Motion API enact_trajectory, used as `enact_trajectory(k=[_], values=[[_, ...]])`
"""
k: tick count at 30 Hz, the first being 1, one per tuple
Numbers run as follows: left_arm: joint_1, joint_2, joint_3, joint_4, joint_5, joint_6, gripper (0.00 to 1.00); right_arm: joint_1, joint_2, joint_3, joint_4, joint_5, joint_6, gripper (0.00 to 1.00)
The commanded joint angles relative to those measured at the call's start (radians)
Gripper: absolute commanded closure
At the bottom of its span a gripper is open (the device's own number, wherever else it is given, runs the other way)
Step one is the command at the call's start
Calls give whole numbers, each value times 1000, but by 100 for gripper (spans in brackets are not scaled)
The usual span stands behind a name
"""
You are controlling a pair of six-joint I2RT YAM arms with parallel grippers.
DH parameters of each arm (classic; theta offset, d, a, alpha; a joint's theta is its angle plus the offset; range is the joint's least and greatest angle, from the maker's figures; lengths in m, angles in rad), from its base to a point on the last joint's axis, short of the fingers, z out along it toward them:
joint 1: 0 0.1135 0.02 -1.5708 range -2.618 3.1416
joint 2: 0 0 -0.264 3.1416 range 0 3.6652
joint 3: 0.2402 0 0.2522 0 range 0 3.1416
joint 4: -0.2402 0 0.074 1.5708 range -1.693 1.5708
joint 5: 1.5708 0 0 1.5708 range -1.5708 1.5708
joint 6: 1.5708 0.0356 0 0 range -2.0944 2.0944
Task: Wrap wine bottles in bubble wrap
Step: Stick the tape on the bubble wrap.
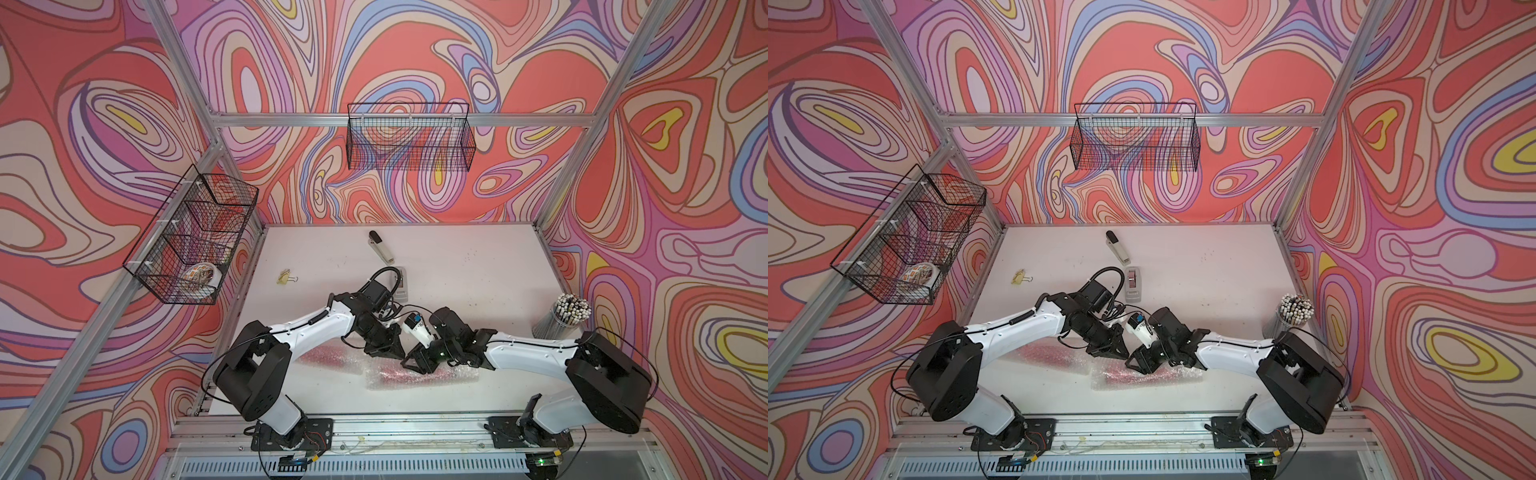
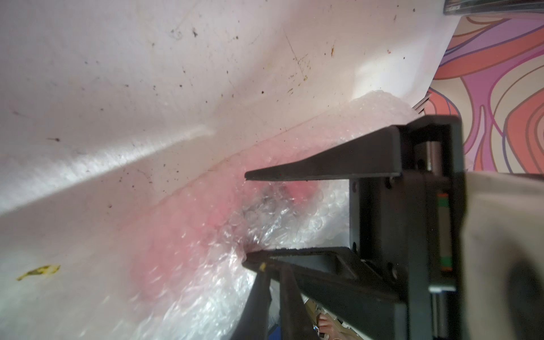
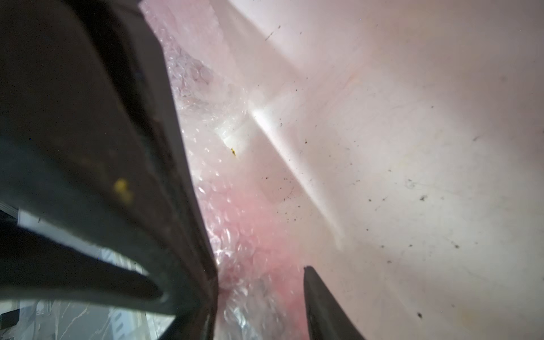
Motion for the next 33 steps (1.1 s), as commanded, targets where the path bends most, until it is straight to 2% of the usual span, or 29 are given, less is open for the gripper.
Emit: enact_trajectory(k=[1, 5, 14, 21, 27, 33], values=[[-9, 0, -42, 48, 39, -6, 93, 6, 18, -27, -72, -9, -14, 52], [-9, -48, -61, 34, 34, -8, 99, 6, 24, -26, -72, -12, -10, 52], [-9, -130, -50, -16, 4, -8, 98, 7, 25, -24, -75, -10, -7, 52], [-18, -180, -160, 136, 75, -126, 98, 6, 21, -25, -78, -18, -7, 52], [-43, -155, -171, 221, 88, -161, 98, 7, 26, -23, -78, -17, -5, 52], [-46, -130, -180, 213, 70, -133, 98, 6, 30, -18, -83, -17, -5, 52]])
